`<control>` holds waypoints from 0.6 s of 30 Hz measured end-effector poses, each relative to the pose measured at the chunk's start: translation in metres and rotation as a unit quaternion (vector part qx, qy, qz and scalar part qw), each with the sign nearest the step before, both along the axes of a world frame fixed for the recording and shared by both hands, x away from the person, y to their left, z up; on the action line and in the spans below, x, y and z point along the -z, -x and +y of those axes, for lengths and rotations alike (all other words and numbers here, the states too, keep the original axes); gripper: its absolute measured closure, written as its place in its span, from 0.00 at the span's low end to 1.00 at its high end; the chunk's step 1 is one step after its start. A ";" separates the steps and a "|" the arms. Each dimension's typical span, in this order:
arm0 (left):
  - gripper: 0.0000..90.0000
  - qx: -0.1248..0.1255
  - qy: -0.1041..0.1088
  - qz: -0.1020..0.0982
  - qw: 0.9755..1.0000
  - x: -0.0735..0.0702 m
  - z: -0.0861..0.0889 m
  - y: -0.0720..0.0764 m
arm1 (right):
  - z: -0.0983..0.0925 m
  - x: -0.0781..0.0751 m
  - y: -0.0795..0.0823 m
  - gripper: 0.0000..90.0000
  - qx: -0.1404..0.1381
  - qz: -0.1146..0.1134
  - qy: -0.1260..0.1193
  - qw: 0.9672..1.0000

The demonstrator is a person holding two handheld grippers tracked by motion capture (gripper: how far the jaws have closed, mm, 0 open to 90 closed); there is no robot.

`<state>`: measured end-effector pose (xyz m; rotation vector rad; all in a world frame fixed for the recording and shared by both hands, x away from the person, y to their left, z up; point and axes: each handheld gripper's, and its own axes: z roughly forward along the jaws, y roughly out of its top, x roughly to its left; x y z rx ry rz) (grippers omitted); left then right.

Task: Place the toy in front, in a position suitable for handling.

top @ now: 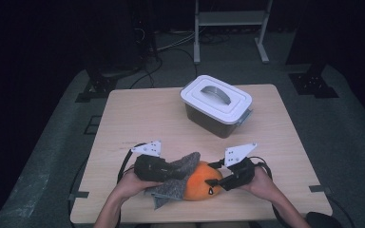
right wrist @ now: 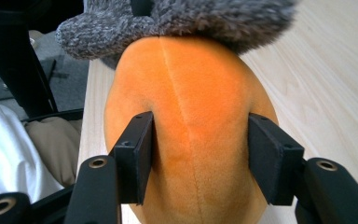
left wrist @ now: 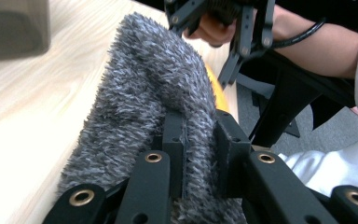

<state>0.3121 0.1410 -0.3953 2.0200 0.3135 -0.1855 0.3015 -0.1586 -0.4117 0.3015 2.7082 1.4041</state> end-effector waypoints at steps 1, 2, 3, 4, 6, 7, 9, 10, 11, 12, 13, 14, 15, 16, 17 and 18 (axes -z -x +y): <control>0.85 0.003 0.002 -0.002 1.000 -0.001 -0.002 0.001 | 0.001 0.000 0.002 0.49 -0.003 -0.004 0.000 1.000; 0.85 0.005 0.000 -0.006 1.000 -0.002 -0.004 0.002 | 0.002 -0.001 0.003 0.50 -0.006 -0.009 0.001 1.000; 0.85 0.004 -0.003 -0.010 1.000 -0.003 -0.005 0.003 | 0.002 -0.001 0.004 0.51 -0.008 -0.017 0.005 1.000; 0.85 0.004 -0.003 -0.010 1.000 -0.002 -0.004 0.002 | 0.001 -0.001 0.003 0.53 -0.007 -0.018 0.010 1.000; 0.85 0.001 -0.005 -0.007 1.000 0.001 -0.002 0.000 | -0.002 -0.001 0.001 0.54 -0.007 -0.010 0.008 1.000; 0.85 -0.004 -0.014 -0.009 1.000 0.003 0.001 -0.001 | -0.003 0.000 -0.001 0.54 -0.005 -0.006 0.007 1.000; 0.85 -0.013 -0.016 -0.004 1.000 0.006 0.007 -0.004 | -0.007 0.002 -0.005 0.55 0.002 0.009 0.001 1.000; 0.85 -0.020 -0.024 -0.004 1.000 0.007 0.011 -0.005 | -0.008 0.002 -0.006 0.55 0.003 0.011 0.000 1.000; 0.85 -0.023 -0.029 -0.002 0.999 0.008 0.015 -0.007 | -0.009 0.003 -0.007 0.55 0.006 0.014 -0.002 1.000; 0.85 -0.023 -0.029 -0.002 0.999 0.008 0.015 -0.007 | -0.010 0.003 -0.007 0.55 0.008 0.016 -0.004 1.000; 0.85 -0.031 -0.031 0.006 0.999 0.011 0.019 -0.008 | -0.010 0.003 -0.007 0.55 0.009 0.016 -0.004 1.000; 0.85 -0.031 -0.037 0.006 0.999 0.012 0.021 -0.008 | -0.011 0.004 -0.007 0.55 0.010 0.017 -0.005 1.000; 0.85 -0.032 -0.036 0.006 0.999 0.012 0.021 -0.008 | -0.011 0.004 -0.007 0.55 0.011 0.018 -0.006 1.000; 0.85 -0.032 -0.033 0.006 0.999 0.011 0.020 -0.007 | -0.012 0.004 -0.007 0.55 0.013 0.018 -0.006 1.000; 0.85 -0.030 -0.033 0.003 0.999 0.009 0.019 -0.006 | -0.011 0.004 -0.006 0.55 0.015 0.019 -0.006 1.000; 0.85 -0.029 -0.030 -0.002 0.999 0.007 0.017 -0.005 | -0.011 0.004 -0.006 0.55 0.016 0.018 -0.006 1.000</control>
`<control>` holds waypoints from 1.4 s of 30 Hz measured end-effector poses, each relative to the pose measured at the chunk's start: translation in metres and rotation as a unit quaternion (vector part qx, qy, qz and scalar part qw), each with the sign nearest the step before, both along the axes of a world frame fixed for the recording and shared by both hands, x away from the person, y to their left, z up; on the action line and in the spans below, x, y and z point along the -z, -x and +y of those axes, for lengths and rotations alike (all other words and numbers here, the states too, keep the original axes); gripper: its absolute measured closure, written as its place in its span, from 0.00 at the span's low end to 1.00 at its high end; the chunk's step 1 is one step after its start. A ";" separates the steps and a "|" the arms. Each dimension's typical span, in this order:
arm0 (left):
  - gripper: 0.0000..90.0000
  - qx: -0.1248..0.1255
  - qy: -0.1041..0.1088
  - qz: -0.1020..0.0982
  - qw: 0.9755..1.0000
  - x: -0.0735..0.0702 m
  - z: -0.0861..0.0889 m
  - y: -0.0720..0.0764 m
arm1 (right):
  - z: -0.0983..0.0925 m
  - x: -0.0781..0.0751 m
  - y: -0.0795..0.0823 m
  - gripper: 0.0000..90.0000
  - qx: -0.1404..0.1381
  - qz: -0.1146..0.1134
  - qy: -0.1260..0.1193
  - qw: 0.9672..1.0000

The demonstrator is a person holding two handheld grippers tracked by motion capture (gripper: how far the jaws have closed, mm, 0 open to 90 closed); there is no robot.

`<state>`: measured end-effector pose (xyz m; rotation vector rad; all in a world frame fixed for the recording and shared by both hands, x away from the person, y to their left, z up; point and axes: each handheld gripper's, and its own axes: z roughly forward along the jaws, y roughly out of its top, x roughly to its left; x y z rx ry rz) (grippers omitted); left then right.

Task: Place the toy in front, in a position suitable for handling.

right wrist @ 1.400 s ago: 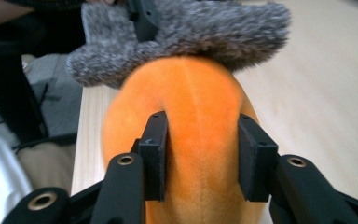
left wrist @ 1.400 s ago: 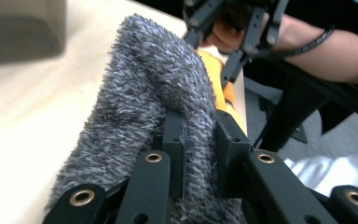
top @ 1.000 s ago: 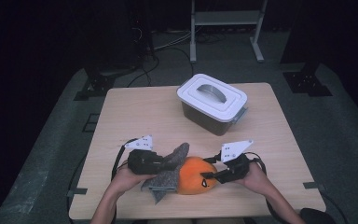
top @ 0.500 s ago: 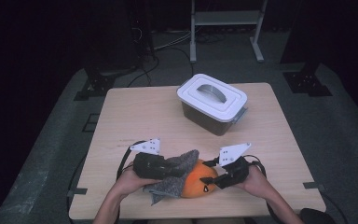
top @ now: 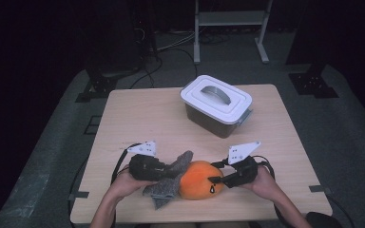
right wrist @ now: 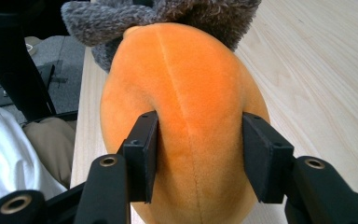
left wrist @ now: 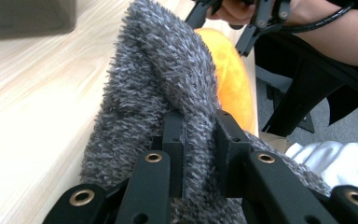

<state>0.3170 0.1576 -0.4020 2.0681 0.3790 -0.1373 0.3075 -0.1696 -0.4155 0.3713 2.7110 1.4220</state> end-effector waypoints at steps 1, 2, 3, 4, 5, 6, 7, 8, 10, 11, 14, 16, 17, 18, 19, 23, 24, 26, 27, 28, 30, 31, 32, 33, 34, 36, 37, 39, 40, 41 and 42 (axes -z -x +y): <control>0.85 0.003 0.006 -0.003 1.000 -0.003 -0.002 0.002 | 0.001 0.000 0.001 0.54 0.004 0.001 0.000 1.000; 0.85 0.009 0.013 -0.009 1.000 -0.007 -0.006 0.004 | 0.002 -0.001 0.001 0.54 0.006 -0.002 -0.002 1.000; 0.85 0.015 0.014 -0.018 1.000 -0.011 -0.010 0.006 | 0.004 -0.001 0.002 0.53 0.009 -0.003 -0.004 1.000; 0.85 0.020 0.010 -0.026 0.999 -0.013 -0.015 0.009 | 0.006 -0.002 0.004 0.53 0.012 -0.005 -0.006 1.000; 0.85 0.026 0.004 -0.033 0.999 -0.015 -0.020 0.012 | 0.008 -0.002 0.005 0.52 0.013 -0.008 -0.004 1.000; 0.85 0.026 -0.001 -0.035 0.999 -0.015 -0.022 0.012 | 0.009 -0.003 0.006 0.52 0.012 -0.013 0.000 1.000; 0.85 0.026 -0.003 -0.035 0.999 -0.014 -0.022 0.012 | 0.008 -0.003 0.005 0.52 0.012 -0.013 0.001 1.000; 0.85 0.026 -0.003 -0.035 0.999 -0.014 -0.022 0.012 | 0.007 -0.002 0.005 0.50 0.013 -0.009 0.000 1.000; 0.85 0.016 -0.015 -0.027 0.999 -0.007 -0.015 0.007 | 0.004 -0.002 0.003 0.45 0.015 0.001 -0.008 1.000; 0.85 0.013 -0.015 -0.024 1.000 -0.005 -0.012 0.006 | 0.002 -0.002 0.001 0.43 0.016 0.007 -0.014 1.000; 0.85 0.000 -0.018 -0.021 1.000 -0.004 -0.004 0.005 | -0.001 -0.003 -0.004 0.36 0.030 0.027 -0.014 0.999; 0.85 0.003 -0.016 -0.022 1.000 -0.005 -0.004 0.006 | -0.003 0.000 -0.006 0.37 0.029 0.036 -0.020 0.999; 0.85 0.004 -0.018 -0.024 1.000 -0.006 -0.006 0.006 | -0.002 0.001 -0.007 0.40 0.027 0.043 -0.021 0.999; 0.85 0.006 -0.018 -0.027 0.999 -0.008 -0.008 0.007 | -0.001 0.003 -0.007 0.44 0.026 0.044 -0.019 0.999; 0.85 0.006 -0.019 -0.029 0.999 -0.009 -0.009 0.007 | 0.001 0.002 -0.005 0.48 0.029 0.036 -0.014 0.999; 0.85 0.017 -0.004 -0.041 0.999 -0.020 -0.017 0.013 | 0.009 -0.005 0.008 0.54 0.024 -0.013 -0.006 1.000; 0.85 0.018 -0.008 -0.044 0.999 -0.022 -0.019 0.013 | 0.012 -0.007 0.011 0.54 0.020 -0.021 -0.008 1.000; 0.85 0.015 -0.023 -0.053 0.998 -0.022 -0.020 0.014 | 0.016 -0.008 0.013 0.53 0.018 -0.031 0.001 0.999; 0.85 0.015 -0.025 -0.049 0.998 -0.020 -0.019 0.013 | 0.015 -0.008 0.012 0.50 0.019 -0.029 0.001 0.999; 0.85 0.013 -0.021 -0.041 0.999 -0.018 -0.018 0.012 | 0.013 -0.007 0.010 0.46 0.020 -0.018 -0.006 1.000; 0.85 0.010 -0.019 -0.032 0.999 -0.015 -0.014 0.010 | 0.009 -0.005 0.004 0.40 0.027 0.003 -0.016 0.999; 0.85 0.009 -0.015 -0.027 0.999 -0.014 -0.013 0.009 | 0.007 -0.004 0.002 0.38 0.030 0.010 -0.017 0.999; 0.85 0.010 -0.014 -0.026 1.000 -0.014 -0.012 0.009 | 0.007 -0.002 0.000 0.36 0.031 0.016 -0.017 0.999; 0.85 0.010 -0.014 -0.027 0.999 -0.014 -0.013 0.009 | 0.007 0.000 -0.002 0.36 0.031 0.028 -0.017 0.999; 0.85 0.010 -0.015 -0.028 0.999 -0.014 -0.013 0.009 | 0.008 0.002 -0.003 0.36 0.031 0.032 -0.017 0.999; 0.85 0.009 -0.017 -0.030 0.999 -0.015 -0.013 0.009 | 0.009 0.002 -0.003 0.46 0.026 0.033 -0.018 0.999; 0.85 0.006 -0.016 -0.034 0.999 -0.017 -0.013 0.009 | 0.009 0.001 -0.001 0.53 0.025 0.024 -0.017 0.999; 0.85 0.006 -0.010 -0.041 0.999 -0.023 -0.013 0.010 | 0.010 -0.006 0.005 0.60 0.027 -0.013 -0.012 0.999; 0.85 0.007 -0.006 -0.043 0.999 -0.026 -0.013 0.012 | 0.011 -0.010 0.008 0.61 0.027 -0.030 -0.010 0.999; 0.85 0.012 0.010 -0.045 0.999 -0.030 -0.013 0.013 | 0.012 -0.013 0.011 0.61 0.026 -0.041 -0.012 0.999; 0.85 0.013 0.015 -0.046 0.999 -0.032 -0.013 0.014 | 0.012 -0.019 0.014 0.61 0.022 -0.049 -0.022 0.998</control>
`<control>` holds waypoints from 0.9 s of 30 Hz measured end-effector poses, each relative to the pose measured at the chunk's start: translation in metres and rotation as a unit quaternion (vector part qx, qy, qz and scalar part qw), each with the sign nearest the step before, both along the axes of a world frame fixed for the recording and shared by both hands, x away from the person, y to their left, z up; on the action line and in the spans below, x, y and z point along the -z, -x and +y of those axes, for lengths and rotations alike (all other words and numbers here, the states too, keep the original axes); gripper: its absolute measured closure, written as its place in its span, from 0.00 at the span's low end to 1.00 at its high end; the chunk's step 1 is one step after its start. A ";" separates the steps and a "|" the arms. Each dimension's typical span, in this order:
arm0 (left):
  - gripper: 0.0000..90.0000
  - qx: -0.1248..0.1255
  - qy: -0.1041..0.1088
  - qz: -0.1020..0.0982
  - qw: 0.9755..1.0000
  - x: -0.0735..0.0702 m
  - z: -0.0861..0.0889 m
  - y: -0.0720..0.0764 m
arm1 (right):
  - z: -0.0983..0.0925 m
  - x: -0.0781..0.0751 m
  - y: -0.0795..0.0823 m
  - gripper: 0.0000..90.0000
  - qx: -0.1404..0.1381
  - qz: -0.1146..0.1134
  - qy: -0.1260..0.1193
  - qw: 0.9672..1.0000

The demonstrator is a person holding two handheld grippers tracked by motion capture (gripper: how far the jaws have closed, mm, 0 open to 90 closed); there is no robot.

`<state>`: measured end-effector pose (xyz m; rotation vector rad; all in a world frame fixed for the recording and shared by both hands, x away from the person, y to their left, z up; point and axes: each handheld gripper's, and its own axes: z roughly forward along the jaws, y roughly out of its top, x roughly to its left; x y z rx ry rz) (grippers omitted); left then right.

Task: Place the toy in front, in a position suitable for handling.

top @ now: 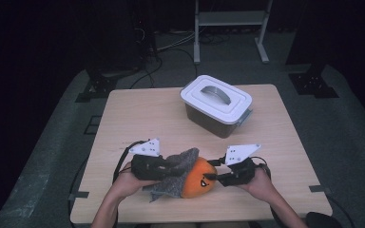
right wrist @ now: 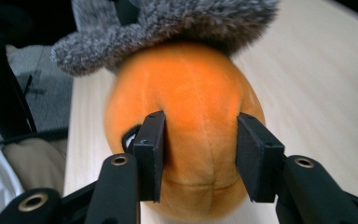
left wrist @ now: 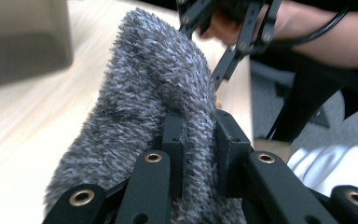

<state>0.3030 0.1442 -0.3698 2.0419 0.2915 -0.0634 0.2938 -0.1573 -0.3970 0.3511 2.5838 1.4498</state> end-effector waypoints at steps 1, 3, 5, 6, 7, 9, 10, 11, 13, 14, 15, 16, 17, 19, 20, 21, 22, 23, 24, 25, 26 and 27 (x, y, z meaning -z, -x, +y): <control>0.85 -0.001 -0.003 -0.002 1.000 -0.001 -0.001 0.000 | 0.000 -0.003 0.002 0.62 -0.005 -0.003 -0.005 1.000; 0.85 -0.007 -0.028 -0.002 1.000 0.004 -0.004 0.000 | 0.001 -0.004 0.002 0.62 -0.008 -0.004 -0.006 1.000; 0.85 -0.006 -0.032 0.013 0.999 0.014 -0.005 -0.003 | 0.000 0.000 0.000 0.59 -0.004 0.007 -0.007 1.000; 0.85 -0.003 -0.032 0.019 0.999 0.017 -0.004 -0.004 | -0.001 0.002 -0.003 0.55 -0.006 0.018 -0.008 1.000; 0.85 -0.003 -0.027 0.026 0.999 0.019 -0.004 -0.005 | -0.002 0.003 -0.005 0.52 -0.005 0.025 -0.011 1.000; 0.85 -0.003 -0.024 0.029 0.999 0.020 -0.004 -0.006 | -0.006 0.003 -0.009 0.48 0.000 0.040 -0.019 0.999; 0.85 -0.001 -0.025 0.029 0.999 0.019 -0.004 -0.006 | -0.006 0.004 -0.010 0.48 0.001 0.049 -0.018 0.999; 0.85 -0.001 -0.024 0.029 0.999 0.019 -0.005 -0.006 | -0.005 0.005 -0.011 0.49 0.001 0.053 -0.017 0.998; 0.85 0.002 -0.024 0.026 0.999 0.017 -0.007 -0.005 | -0.002 0.007 -0.009 0.55 0.002 0.050 -0.013 0.999; 0.85 0.003 -0.022 0.022 1.000 0.014 -0.008 -0.004 | -0.001 0.007 -0.008 0.57 0.002 0.045 -0.013 0.999; 0.85 0.005 -0.020 0.020 1.000 0.012 -0.009 -0.003 | 0.002 0.007 -0.004 0.57 0.000 0.032 -0.010 0.999; 0.85 0.011 -0.018 0.019 1.000 0.009 -0.011 -0.002 | 0.004 0.006 -0.002 0.57 -0.001 0.024 -0.010 1.000; 0.85 0.014 -0.015 0.017 1.000 0.007 -0.012 0.000 | 0.009 0.006 0.003 0.58 -0.009 0.012 -0.011 1.000; 0.85 0.017 -0.018 0.011 1.000 0.004 -0.016 0.003 | 0.015 0.006 0.008 0.60 -0.025 -0.005 -0.009 1.000; 0.85 0.016 -0.024 0.008 1.000 0.004 -0.016 0.003 | 0.017 0.006 0.011 0.61 -0.030 -0.019 -0.004 0.999; 0.85 0.009 -0.027 0.009 1.000 0.005 -0.014 0.002 | 0.018 0.005 0.012 0.63 -0.029 -0.026 0.002 0.999; 0.85 0.004 -0.026 0.012 1.000 0.006 -0.013 0.001 | 0.016 0.005 0.011 0.65 -0.027 -0.023 0.004 0.999; 0.85 -0.002 -0.031 0.009 0.999 0.006 -0.010 -0.001 | 0.015 0.006 0.009 0.65 -0.026 -0.018 0.002 1.000; 0.85 -0.012 -0.035 0.008 0.999 0.007 -0.006 -0.003 | 0.013 0.007 0.008 0.65 -0.024 -0.012 -0.001 1.000; 0.85 -0.020 -0.034 0.011 0.999 0.007 -0.003 -0.004 | 0.012 0.008 0.007 0.65 -0.024 -0.008 -0.003 1.000; 0.85 -0.020 -0.034 0.011 0.999 0.007 -0.003 -0.004 | 0.012 0.008 0.007 0.65 -0.024 -0.008 -0.003 1.000; 0.85 -0.025 -0.031 0.016 0.999 0.009 0.002 -0.006 | 0.012 0.007 0.007 0.65 -0.028 -0.005 -0.003 1.000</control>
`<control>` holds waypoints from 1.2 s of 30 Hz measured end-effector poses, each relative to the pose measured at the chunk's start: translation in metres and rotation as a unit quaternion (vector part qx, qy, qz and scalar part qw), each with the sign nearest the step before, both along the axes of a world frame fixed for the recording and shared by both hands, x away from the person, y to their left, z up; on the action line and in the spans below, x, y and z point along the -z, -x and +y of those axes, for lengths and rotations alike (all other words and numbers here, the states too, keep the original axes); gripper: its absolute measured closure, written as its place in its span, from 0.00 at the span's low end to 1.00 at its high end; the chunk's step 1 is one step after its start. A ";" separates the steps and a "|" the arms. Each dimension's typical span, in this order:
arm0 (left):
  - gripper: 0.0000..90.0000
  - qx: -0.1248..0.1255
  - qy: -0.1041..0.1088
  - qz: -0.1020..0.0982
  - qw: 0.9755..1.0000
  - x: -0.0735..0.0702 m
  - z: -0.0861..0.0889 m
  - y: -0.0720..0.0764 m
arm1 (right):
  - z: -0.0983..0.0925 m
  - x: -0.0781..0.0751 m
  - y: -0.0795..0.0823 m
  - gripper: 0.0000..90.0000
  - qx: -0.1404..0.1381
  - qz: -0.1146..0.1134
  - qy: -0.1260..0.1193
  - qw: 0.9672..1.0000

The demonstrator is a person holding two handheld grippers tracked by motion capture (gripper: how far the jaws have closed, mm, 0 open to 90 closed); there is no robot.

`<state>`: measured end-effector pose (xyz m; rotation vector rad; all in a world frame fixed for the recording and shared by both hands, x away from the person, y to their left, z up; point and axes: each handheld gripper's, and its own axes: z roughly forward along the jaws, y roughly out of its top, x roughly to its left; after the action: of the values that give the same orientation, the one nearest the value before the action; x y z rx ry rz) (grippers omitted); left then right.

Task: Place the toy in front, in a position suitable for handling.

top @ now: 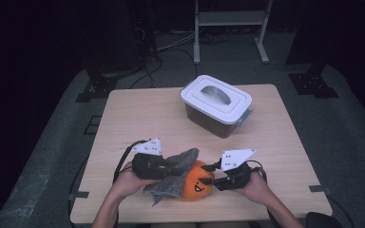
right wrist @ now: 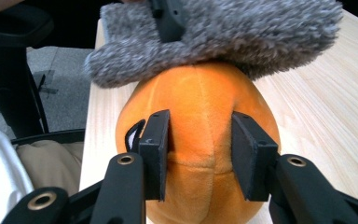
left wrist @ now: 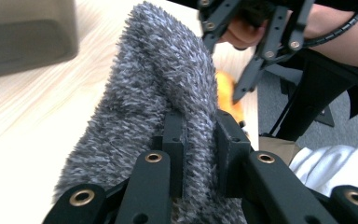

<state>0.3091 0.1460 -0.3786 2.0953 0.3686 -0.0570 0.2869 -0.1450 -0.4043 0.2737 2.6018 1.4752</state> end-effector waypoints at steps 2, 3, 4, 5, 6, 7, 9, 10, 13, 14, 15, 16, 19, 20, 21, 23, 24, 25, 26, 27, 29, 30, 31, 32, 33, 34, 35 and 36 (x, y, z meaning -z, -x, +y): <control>0.85 0.005 0.009 0.004 1.000 0.000 -0.001 0.000 | 0.003 -0.001 0.002 0.65 -0.003 -0.005 0.001 1.000; 0.85 0.012 0.014 0.005 1.000 0.000 -0.004 0.002 | 0.004 -0.001 0.002 0.65 -0.005 -0.006 0.000 1.000; 0.85 0.023 0.020 0.006 1.000 0.000 -0.007 0.004 | 0.005 0.000 0.002 0.65 -0.008 -0.007 0.000 1.000; 0.85 0.030 0.021 0.006 0.999 0.000 -0.010 0.005 | 0.004 0.000 0.002 0.64 -0.011 -0.006 0.000 1.000; 0.85 0.034 0.019 0.005 0.999 0.002 -0.015 0.007 | 0.004 0.000 0.002 0.63 -0.012 -0.005 0.001 1.000; 0.85 0.036 0.019 0.006 0.999 0.004 -0.017 0.007 | 0.002 0.000 0.000 0.62 -0.010 -0.003 0.011 1.000; 0.85 0.038 0.022 0.014 0.999 0.009 -0.018 0.005 | -0.003 0.000 -0.006 0.57 0.000 0.017 0.015 1.000; 0.85 0.035 0.025 0.020 0.999 0.012 -0.019 0.004 | -0.005 0.000 -0.008 0.53 0.004 0.032 0.012 0.999; 0.85 0.034 0.021 0.018 0.999 0.012 -0.021 0.005 | -0.007 0.000 -0.014 0.38 0.000 0.084 -0.014 0.996; 0.85 0.035 0.020 0.018 0.999 0.012 -0.022 0.005 | -0.004 0.001 -0.016 0.36 -0.001 0.102 -0.014 0.995; 0.85 0.038 0.022 0.019 0.999 0.012 -0.023 0.005 | -0.002 0.001 -0.016 0.37 0.002 0.101 -0.011 0.995; 0.85 0.042 0.024 0.021 0.999 0.013 -0.024 0.006 | 0.000 0.003 -0.014 0.38 0.007 0.088 -0.002 0.996; 0.85 0.040 0.026 0.022 0.999 0.013 -0.023 0.005 | 0.005 0.007 -0.011 0.49 0.021 0.057 0.014 0.998; 0.85 0.038 0.031 0.024 0.999 0.013 -0.021 0.004 | 0.005 0.007 -0.010 0.55 0.022 0.052 0.013 0.998; 0.85 0.038 0.031 0.024 0.999 0.013 -0.021 0.004 | 0.004 0.006 -0.008 0.59 0.022 0.042 0.012 0.999; 0.85 0.036 0.044 0.017 0.998 0.007 -0.017 0.004 | 0.004 0.003 -0.005 0.63 0.021 0.019 0.005 1.000; 0.85 0.034 0.047 0.010 0.998 0.003 -0.015 0.005 | 0.005 0.001 -0.003 0.64 0.021 0.005 0.001 1.000; 0.85 0.031 0.049 0.006 0.998 0.001 -0.014 0.005 | 0.005 -0.001 -0.003 0.64 0.018 -0.007 -0.005 1.000; 0.85 0.028 0.053 0.004 0.998 -0.001 -0.011 0.005 | 0.005 -0.002 -0.003 0.64 0.017 -0.008 -0.009 1.000; 0.85 0.022 0.056 0.001 0.998 -0.002 -0.008 0.004 | 0.005 -0.002 -0.003 0.64 0.013 -0.011 -0.013 1.000; 0.85 0.011 0.050 0.000 0.999 -0.001 -0.004 0.002 | 0.004 -0.001 -0.005 0.64 -0.001 -0.018 -0.008 1.000; 0.85 0.003 0.041 0.003 0.999 0.002 -0.001 0.000 | 0.003 0.000 -0.005 0.64 -0.004 -0.020 -0.006 1.000; 0.85 -0.001 0.039 0.007 0.999 0.004 0.001 -0.002 | 0.001 0.001 -0.007 0.63 -0.010 -0.023 0.002 1.000; 0.85 -0.007 0.036 0.019 0.999 0.009 0.004 -0.004 | -0.001 0.002 -0.007 0.62 -0.012 -0.023 0.009 1.000; 0.85 -0.009 0.030 0.027 0.999 0.013 0.007 -0.006 | -0.005 0.003 -0.010 0.61 -0.017 -0.020 0.019 0.999; 0.85 -0.009 0.027 0.032 0.999 0.016 0.008 -0.007 | -0.010 0.004 -0.013 0.60 -0.017 -0.006 0.024 1.000; 0.85 -0.010 0.028 0.043 0.999 0.020 0.009 -0.009 | -0.013 0.005 -0.016 0.59 -0.015 0.008 0.027 0.999; 0.85 -0.008 0.031 0.048 0.998 0.022 0.009 -0.009 | -0.020 0.006 -0.020 0.55 -0.011 0.029 0.029 0.999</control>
<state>0.3181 0.1552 -0.4008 2.0326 0.4369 -0.1572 0.3065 -0.1645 -0.4100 0.2869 2.6970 1.4164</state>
